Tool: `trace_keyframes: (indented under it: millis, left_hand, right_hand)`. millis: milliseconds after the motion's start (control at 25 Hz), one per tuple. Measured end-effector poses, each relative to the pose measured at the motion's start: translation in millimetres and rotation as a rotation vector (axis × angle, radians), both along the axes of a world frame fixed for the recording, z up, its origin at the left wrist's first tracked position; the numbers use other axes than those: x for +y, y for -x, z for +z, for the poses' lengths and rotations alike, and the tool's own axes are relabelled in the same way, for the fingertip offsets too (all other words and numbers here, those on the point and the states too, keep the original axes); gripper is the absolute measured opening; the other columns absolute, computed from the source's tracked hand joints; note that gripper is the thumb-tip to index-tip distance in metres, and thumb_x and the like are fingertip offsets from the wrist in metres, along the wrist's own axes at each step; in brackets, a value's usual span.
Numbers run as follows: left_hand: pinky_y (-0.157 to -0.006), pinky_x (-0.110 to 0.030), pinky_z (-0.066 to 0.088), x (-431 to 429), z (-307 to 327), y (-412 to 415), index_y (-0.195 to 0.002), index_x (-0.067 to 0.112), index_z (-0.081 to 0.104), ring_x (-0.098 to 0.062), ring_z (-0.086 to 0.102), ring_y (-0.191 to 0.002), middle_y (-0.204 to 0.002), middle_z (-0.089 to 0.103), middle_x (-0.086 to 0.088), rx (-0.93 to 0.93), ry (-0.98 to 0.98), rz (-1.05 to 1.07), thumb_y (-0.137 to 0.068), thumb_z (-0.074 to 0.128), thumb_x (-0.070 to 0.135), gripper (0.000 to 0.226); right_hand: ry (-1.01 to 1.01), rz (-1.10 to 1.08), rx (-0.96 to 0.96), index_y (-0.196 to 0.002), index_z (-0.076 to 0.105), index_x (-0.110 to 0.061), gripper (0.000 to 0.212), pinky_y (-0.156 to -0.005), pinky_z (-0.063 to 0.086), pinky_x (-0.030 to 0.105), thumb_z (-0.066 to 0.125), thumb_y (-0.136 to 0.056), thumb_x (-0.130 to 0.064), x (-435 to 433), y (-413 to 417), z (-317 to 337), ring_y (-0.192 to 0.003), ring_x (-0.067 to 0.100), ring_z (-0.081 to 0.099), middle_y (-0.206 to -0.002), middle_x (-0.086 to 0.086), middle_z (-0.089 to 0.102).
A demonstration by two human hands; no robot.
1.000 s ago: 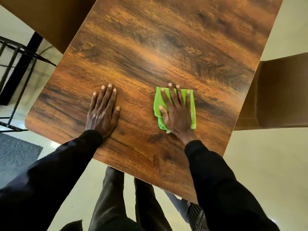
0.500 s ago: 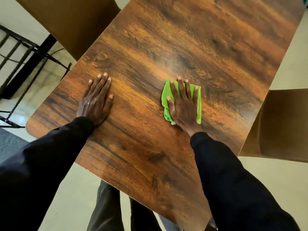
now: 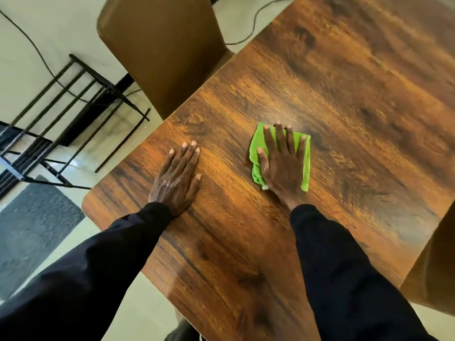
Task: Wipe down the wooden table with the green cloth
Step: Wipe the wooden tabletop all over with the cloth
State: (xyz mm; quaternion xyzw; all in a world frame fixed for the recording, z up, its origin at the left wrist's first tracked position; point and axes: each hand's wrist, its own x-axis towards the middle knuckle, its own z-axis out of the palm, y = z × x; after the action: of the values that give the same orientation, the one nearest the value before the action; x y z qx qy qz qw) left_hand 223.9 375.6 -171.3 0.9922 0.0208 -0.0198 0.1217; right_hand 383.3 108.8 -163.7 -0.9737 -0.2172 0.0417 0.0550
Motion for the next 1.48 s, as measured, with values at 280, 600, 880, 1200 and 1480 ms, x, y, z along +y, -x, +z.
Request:
trace_keyframes:
  millis: [280, 600, 880, 1200, 1480]
  left_hand:
    - [-0.136, -0.043, 0.005, 23.2, -5.0, 13.5, -0.169, 0.012, 0.015, -0.02, 0.004, -0.166, -0.178, 0.009, -0.007, 0.026, 0.051, 0.179, -0.112, 0.023, 0.045, 0.067]
    - [-0.135, -0.037, 0.0, 80.0, -12.6, 65.1, -0.17, 0.014, 0.013, -0.019, 0.004, -0.166, -0.178, 0.009, -0.006, 0.012, 0.079, 0.486, -0.112, 0.021, 0.047, 0.066]
    - [-0.135, -0.038, -0.003, 83.7, -10.2, 66.3, -0.17, 0.015, 0.01, -0.02, 0.004, -0.166, -0.177, 0.008, -0.006, 0.031, 0.113, 0.389, -0.113, 0.015, 0.047, 0.066]
    - [-0.136, -0.04, 0.002, 117.6, -6.5, 88.0, -0.169, 0.016, 0.015, -0.022, 0.003, -0.166, -0.178, 0.008, -0.004, 0.103, 0.329, 0.167, -0.106, 0.0, 0.066, 0.082]
    - [-0.132, -0.056, 0.02, 141.7, -1.6, 117.5, -0.163, 0.007, 0.034, -0.036, 0.022, -0.161, -0.171, 0.029, -0.013, -0.023, 0.396, 0.051, -0.108, 0.023, 0.066, 0.082]
  right_hand:
    - [0.037, 0.561, 0.079, -0.174, 0.024, -0.029, 0.068, -0.134, 0.005, 0.067, 0.027, -0.112, -0.059, 67.8, 3.7, 2.9, -0.17, 0.035, 0.007, -0.184, 0.006, 0.011]
    - [-0.027, 0.26, 0.039, -0.174, 0.023, -0.026, 0.067, -0.135, 0.006, 0.067, 0.031, -0.114, -0.054, 179.1, -33.3, 2.6, -0.17, 0.038, 0.008, -0.183, 0.01, 0.014]
    - [0.014, 0.6, 0.082, -0.174, 0.025, -0.029, 0.069, -0.134, 0.007, 0.067, 0.029, -0.112, -0.059, 156.5, 60.2, 0.3, -0.17, 0.035, 0.007, -0.184, 0.006, 0.011]
    - [0.029, 0.364, 0.072, -0.175, 0.021, -0.03, 0.065, -0.134, 0.008, 0.067, 0.03, -0.114, -0.053, 220.8, 66.9, 10.4, -0.17, 0.037, 0.004, -0.184, 0.008, 0.009]
    - [-0.011, 0.389, 0.074, -0.172, 0.03, -0.029, 0.065, -0.132, 0.013, 0.071, 0.036, -0.112, -0.053, 149.7, 184.5, 4.0, -0.17, 0.036, 0.01, -0.183, 0.007, 0.016]
